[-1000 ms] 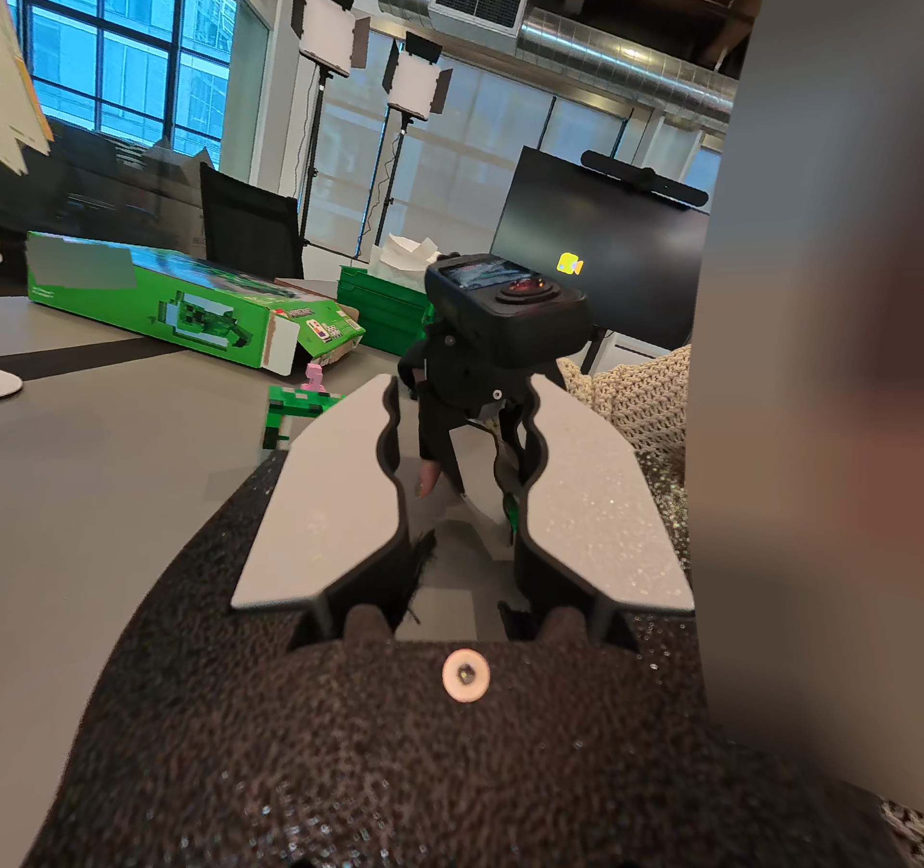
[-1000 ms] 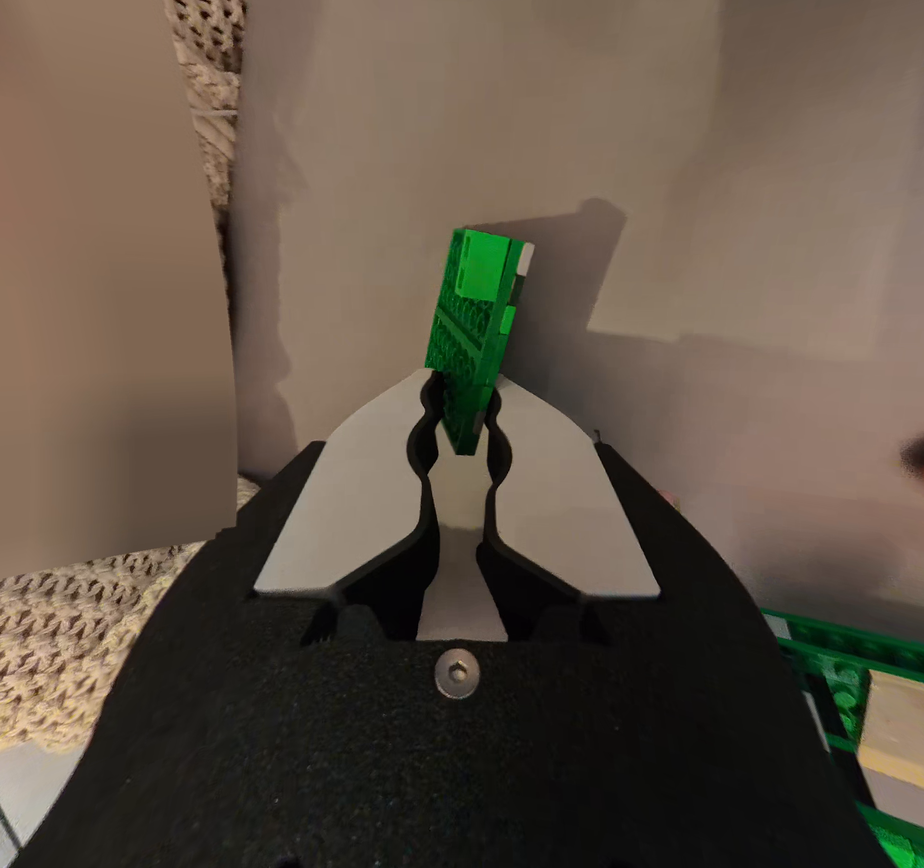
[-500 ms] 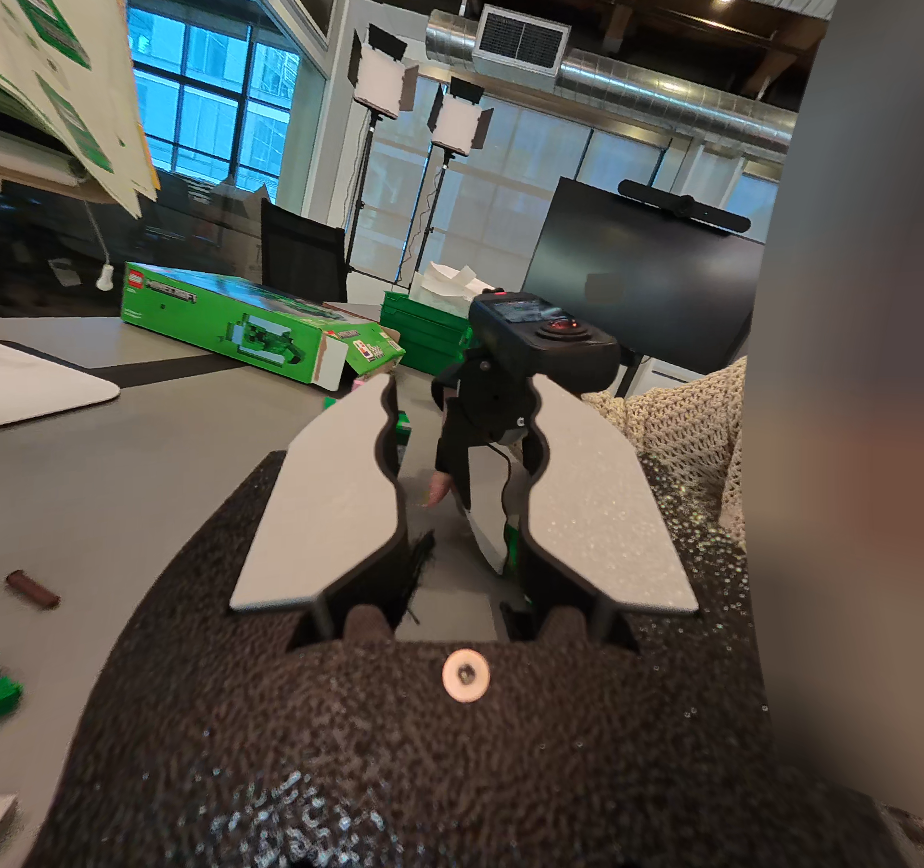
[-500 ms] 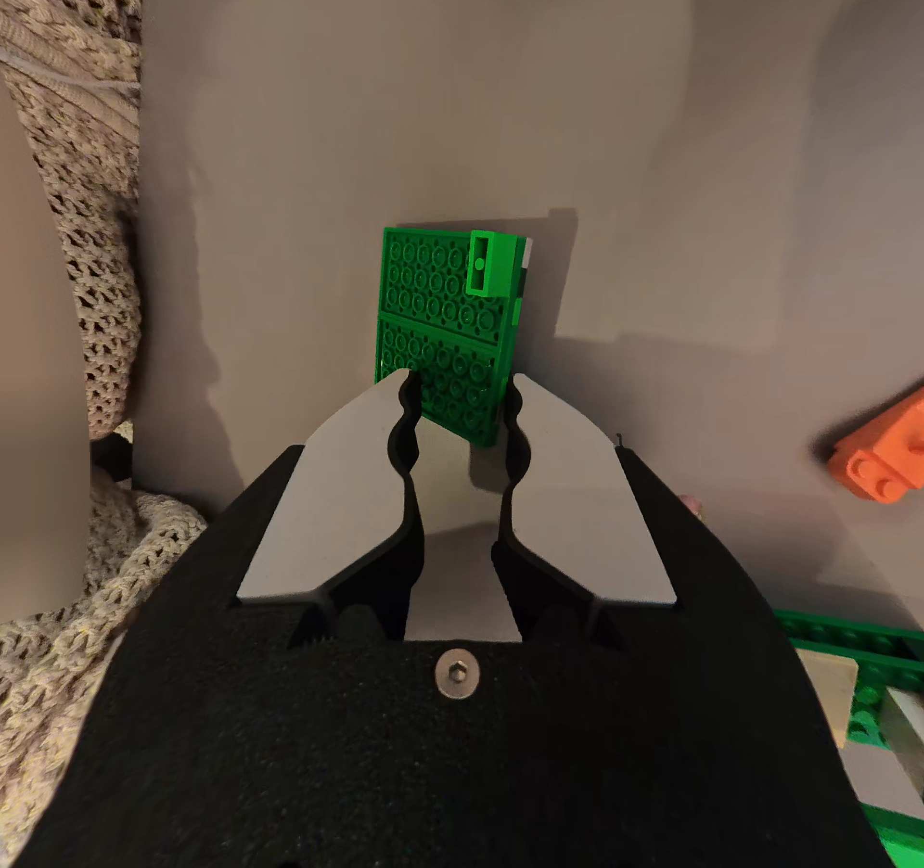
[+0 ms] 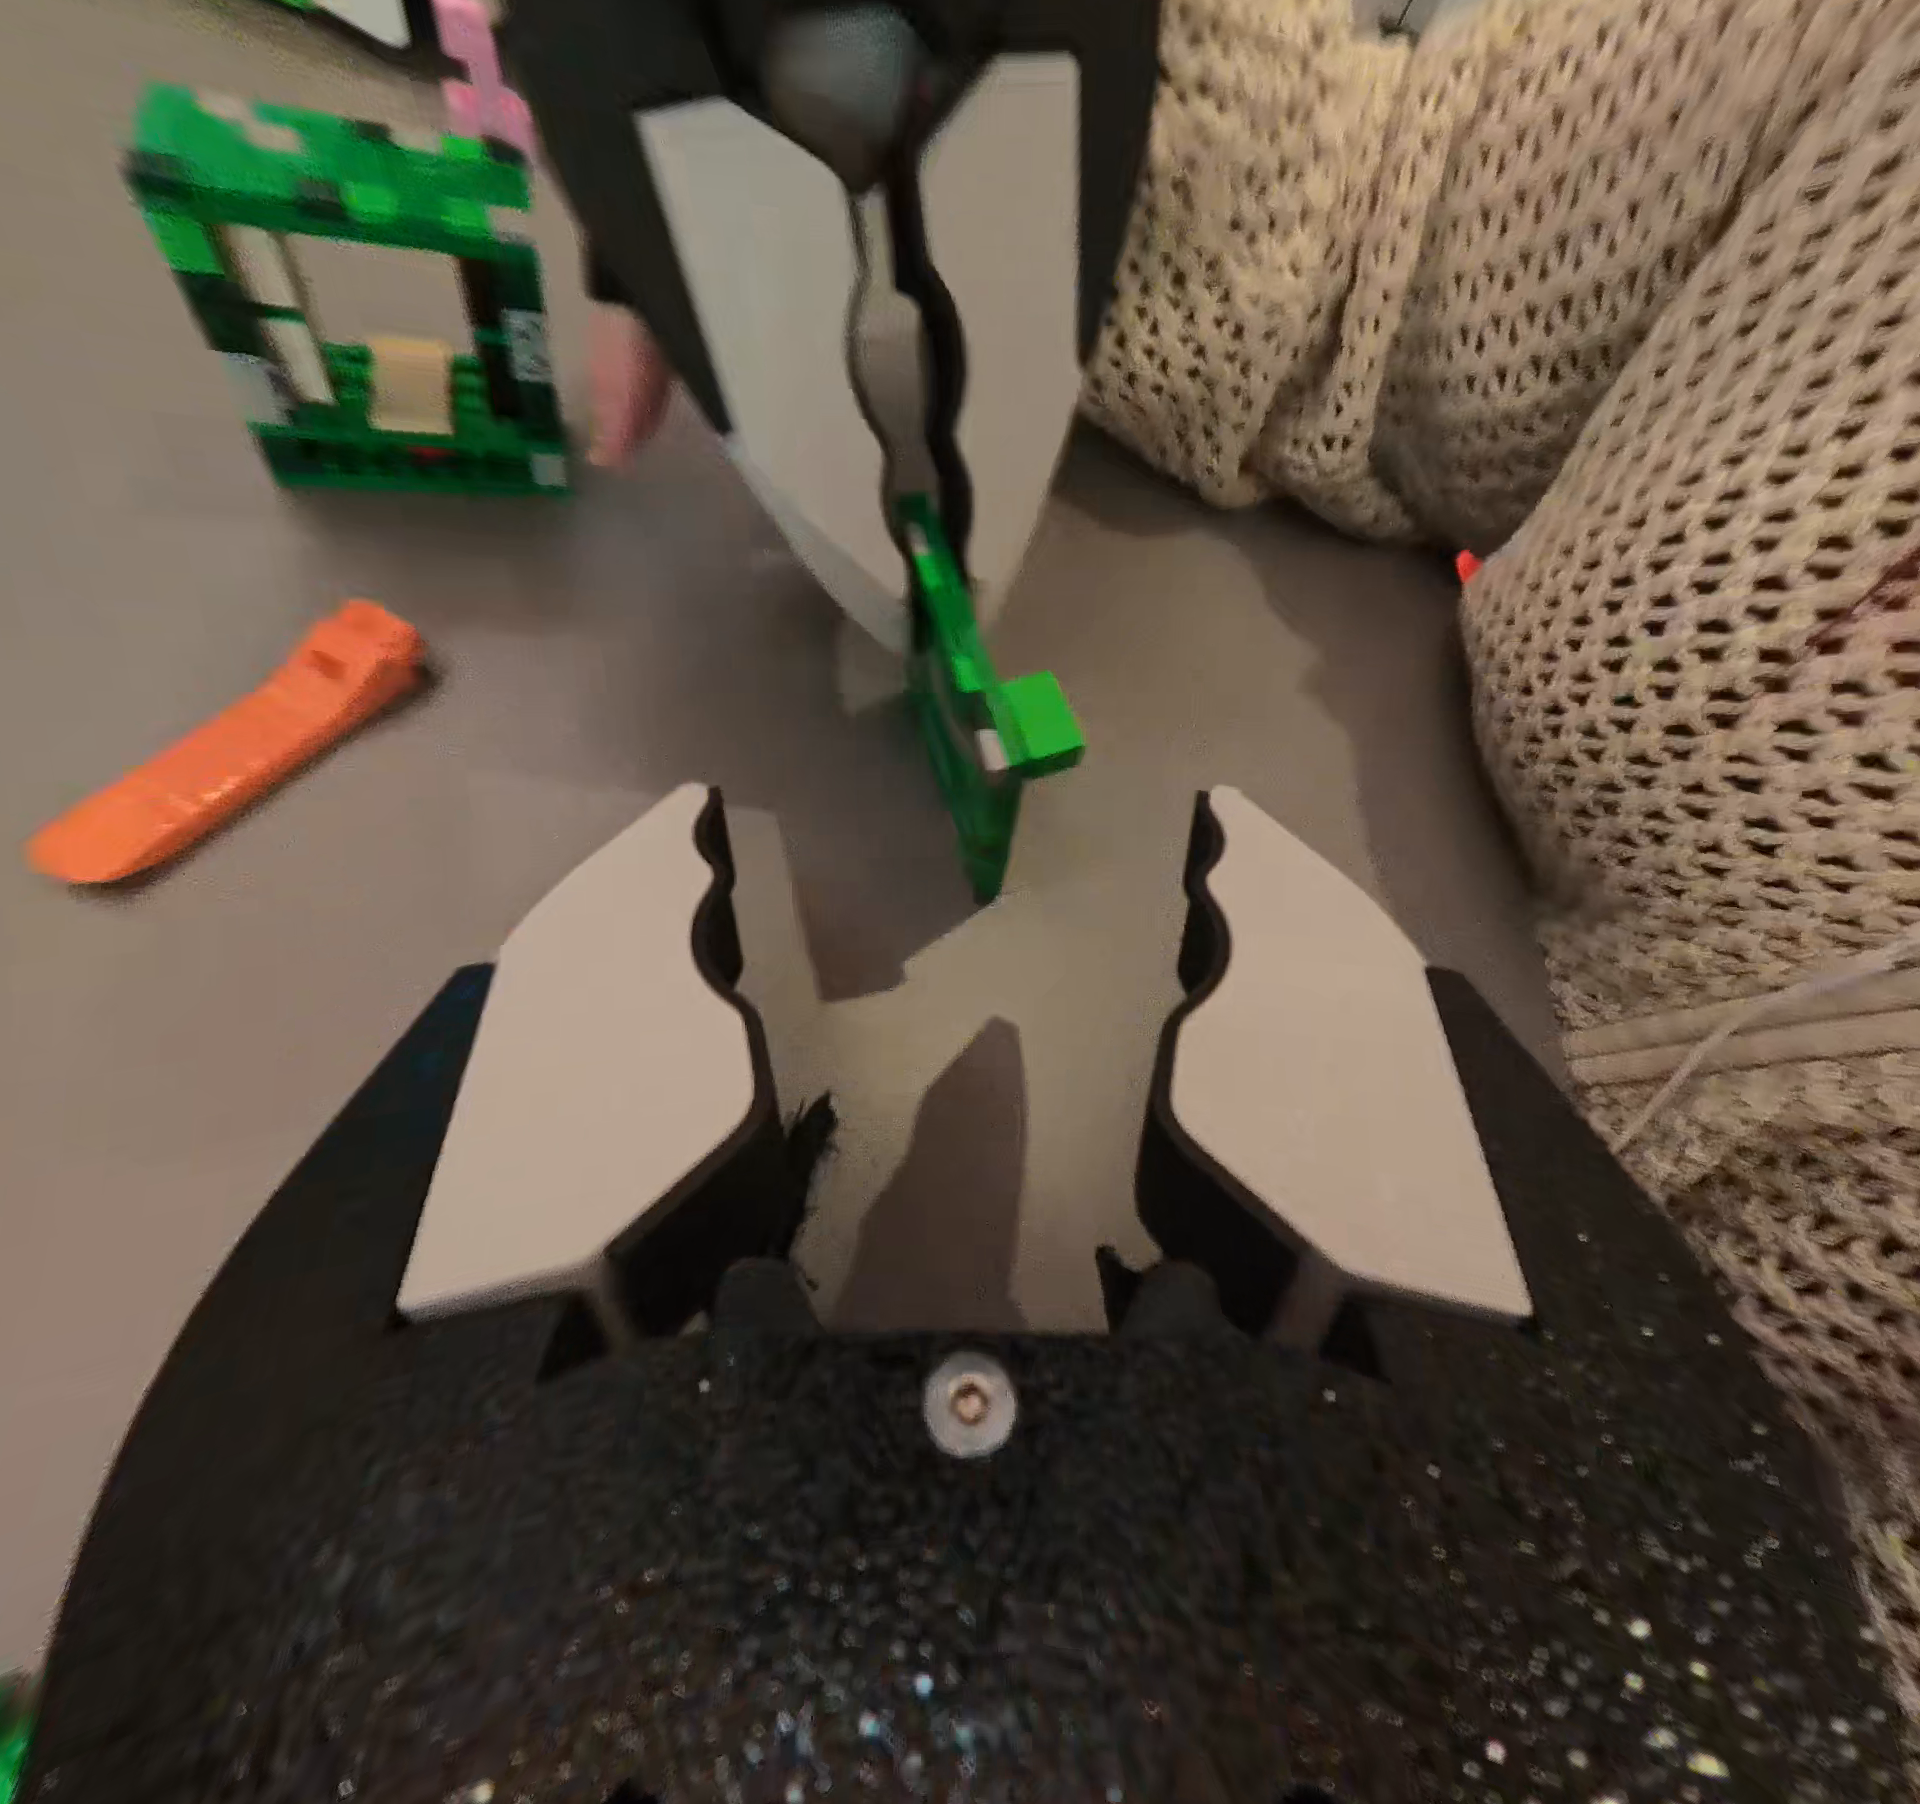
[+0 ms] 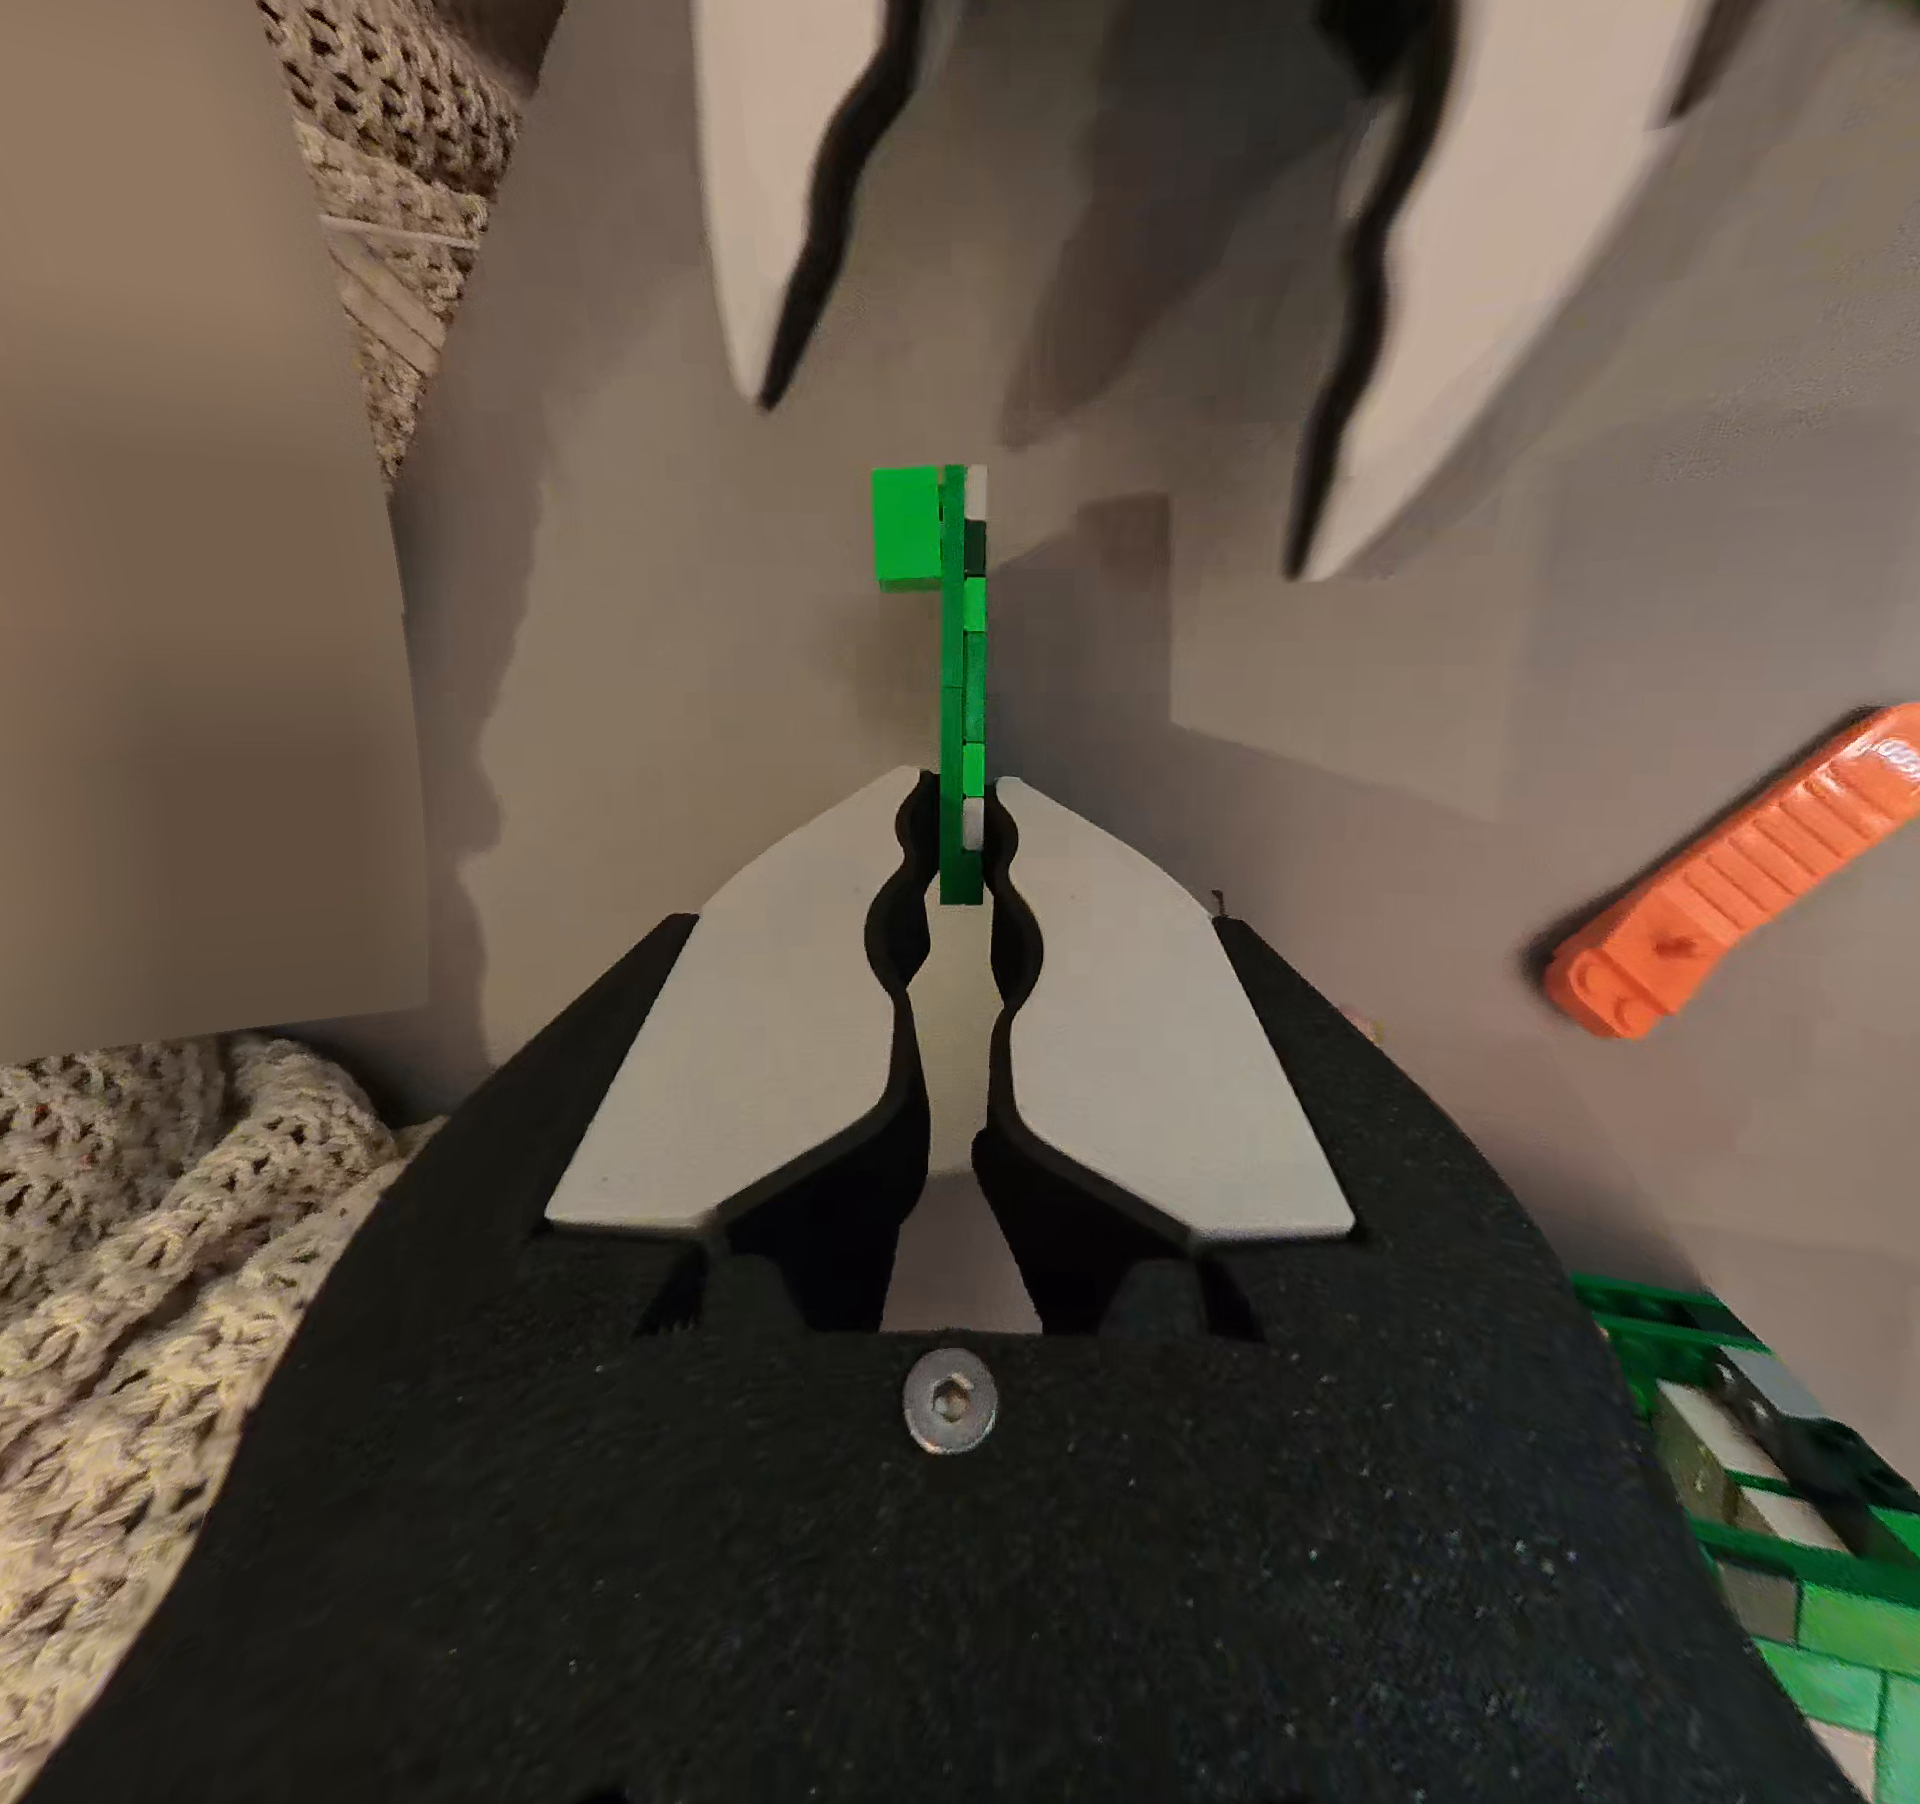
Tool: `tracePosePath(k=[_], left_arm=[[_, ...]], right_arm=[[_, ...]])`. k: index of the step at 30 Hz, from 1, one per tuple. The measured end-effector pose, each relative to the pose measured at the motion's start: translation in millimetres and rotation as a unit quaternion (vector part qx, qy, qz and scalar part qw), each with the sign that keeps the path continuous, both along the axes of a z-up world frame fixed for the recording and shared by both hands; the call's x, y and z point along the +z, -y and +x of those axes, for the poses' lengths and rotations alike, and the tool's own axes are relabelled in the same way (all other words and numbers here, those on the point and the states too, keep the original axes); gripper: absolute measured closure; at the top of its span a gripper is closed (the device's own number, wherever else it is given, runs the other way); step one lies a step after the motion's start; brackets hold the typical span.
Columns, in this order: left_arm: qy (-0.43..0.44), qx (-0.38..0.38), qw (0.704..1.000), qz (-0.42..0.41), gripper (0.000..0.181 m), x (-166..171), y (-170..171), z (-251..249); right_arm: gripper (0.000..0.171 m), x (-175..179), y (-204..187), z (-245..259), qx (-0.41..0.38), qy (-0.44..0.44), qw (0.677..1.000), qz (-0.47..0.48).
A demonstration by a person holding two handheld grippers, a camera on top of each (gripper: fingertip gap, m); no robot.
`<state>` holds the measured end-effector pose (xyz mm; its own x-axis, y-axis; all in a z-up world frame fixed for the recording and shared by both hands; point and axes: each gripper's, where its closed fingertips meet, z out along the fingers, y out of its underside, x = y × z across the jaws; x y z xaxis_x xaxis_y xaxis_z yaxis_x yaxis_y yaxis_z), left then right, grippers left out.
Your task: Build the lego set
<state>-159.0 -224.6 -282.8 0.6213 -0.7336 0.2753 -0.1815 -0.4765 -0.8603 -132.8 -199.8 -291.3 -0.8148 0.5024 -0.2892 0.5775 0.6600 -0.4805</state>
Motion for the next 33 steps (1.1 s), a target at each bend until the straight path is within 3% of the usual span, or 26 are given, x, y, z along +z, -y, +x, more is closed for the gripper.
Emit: tracePosePath(k=[4,9,11,18,23,26,29,33], left_arm=[[-0.030,0.048,0.998,0.022,0.110,-6.6,-2.8,2.0],[-0.017,0.130,0.986,0.108,0.149,13.7,-0.9,-3.3],[-0.018,0.157,0.980,0.122,0.174,20.8,3.7,-4.3],[0.118,0.288,0.950,0.004,0.175,20.0,23.1,-25.9],[0.202,0.323,0.924,-0.034,0.175,5.3,28.4,-40.5],[0.210,0.341,0.916,0.009,0.175,15.4,22.9,-55.6],[0.193,0.367,0.909,0.047,0.175,20.9,18.1,-71.4],[0.206,0.378,0.901,0.050,0.175,22.0,18.5,-77.3]], right_arm=[[0.165,7.6,1.0,-8.8,-0.009,-0.027,0.999,-0.024],[0.165,34.0,15.5,-18.0,-0.003,-0.085,0.992,-0.092],[0.165,38.2,19.0,-24.3,-0.010,-0.105,0.990,-0.095],[0.148,61.3,1.0,-62.8,-0.088,-0.245,0.965,-0.035],[0.157,95.0,-44.8,-123.0,-0.199,-0.336,0.918,0.061],[0.162,89.2,-56.9,-172.8,-0.241,-0.283,0.923,0.097],[0.165,68.0,-55.2,-225.2,-0.310,-0.191,0.931,0.033],[0.155,14.5,-53.5,-268.1,-0.413,0.025,0.910,-0.032]])
